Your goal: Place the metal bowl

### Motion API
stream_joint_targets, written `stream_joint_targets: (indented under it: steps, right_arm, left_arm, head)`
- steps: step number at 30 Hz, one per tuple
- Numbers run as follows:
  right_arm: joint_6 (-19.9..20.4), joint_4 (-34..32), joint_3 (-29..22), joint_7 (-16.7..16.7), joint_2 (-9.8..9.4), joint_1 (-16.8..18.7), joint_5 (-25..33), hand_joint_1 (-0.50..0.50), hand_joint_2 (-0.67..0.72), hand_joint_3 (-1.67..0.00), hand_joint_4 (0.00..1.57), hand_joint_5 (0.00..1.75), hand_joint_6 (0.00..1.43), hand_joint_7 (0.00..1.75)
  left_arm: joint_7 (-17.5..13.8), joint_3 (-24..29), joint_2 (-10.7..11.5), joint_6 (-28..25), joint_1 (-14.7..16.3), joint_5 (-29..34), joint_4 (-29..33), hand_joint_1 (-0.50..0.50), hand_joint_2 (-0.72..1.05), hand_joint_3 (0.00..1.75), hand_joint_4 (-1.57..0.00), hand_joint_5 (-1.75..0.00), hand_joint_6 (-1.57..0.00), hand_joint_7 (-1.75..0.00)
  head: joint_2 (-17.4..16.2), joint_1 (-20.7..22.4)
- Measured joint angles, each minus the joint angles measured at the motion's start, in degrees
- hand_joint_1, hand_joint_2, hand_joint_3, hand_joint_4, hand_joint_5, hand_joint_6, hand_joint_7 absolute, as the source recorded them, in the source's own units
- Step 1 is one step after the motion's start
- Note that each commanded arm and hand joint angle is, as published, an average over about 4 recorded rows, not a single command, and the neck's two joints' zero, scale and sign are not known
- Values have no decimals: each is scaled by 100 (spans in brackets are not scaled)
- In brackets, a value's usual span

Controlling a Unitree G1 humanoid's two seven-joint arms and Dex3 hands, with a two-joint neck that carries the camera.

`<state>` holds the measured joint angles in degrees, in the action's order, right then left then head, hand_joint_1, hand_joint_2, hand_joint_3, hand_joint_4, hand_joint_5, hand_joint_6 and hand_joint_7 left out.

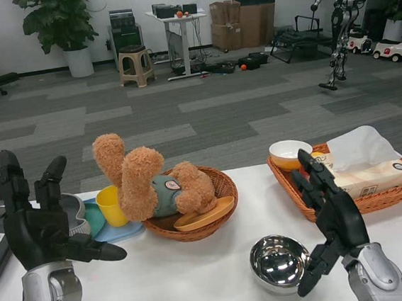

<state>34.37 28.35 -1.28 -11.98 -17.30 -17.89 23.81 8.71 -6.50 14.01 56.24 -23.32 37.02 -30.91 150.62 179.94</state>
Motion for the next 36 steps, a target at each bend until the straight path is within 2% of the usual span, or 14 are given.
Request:
stream_joint_targets:
  steps: [5, 9, 12, 20, 32, 36]
  right_arm:
    - [349, -132, 186, 531, 4, -125, -9, -44, 57, 0, 0, 0, 0, 7]
    - [415, -166, 323, 1019, 6, -218, -30, -42, 53, 0, 0, 0, 0, 5]
    - [424, -171, 376, 1189, 6, -237, -58, -42, 53, 0, 0, 0, 0, 7]
    - [431, -171, 586, 1255, 9, -401, -50, -42, 53, 0, 0, 0, 0, 7]
    - [491, -171, 749, 1364, 10, -408, 18, -42, 53, -2, 0, 0, 0, 7]
    - [502, -191, 784, 1376, 10, -408, 75, -38, 53, -6, 0, 0, 0, 7]
  left_arm:
    - [0, -2, 0, 0, 0, 0, -1, -50, -55, 0, -64, -92, 0, 0]
    - [0, -2, 0, 0, 0, 0, -1, -50, -55, 0, -64, -92, 0, 0]
    - [0, 1, 0, 0, 1, 0, -2, -50, -55, 0, -64, -92, 0, 0]
    - [0, -20, 1, 0, 1, 0, -8, -50, -55, 0, -64, -92, 0, 0]
    - [0, -205, 63, 0, -10, 13, -94, -50, -55, 0, -64, -90, 0, 0]
    - [0, -242, 64, 0, -22, 35, -109, -50, -55, 0, -64, -92, 0, 0]
  head:
    - [168, 52]
    - [251, 111]
    - [275, 141]
    - [258, 92]
    - [311, 19]
    - [336, 34]
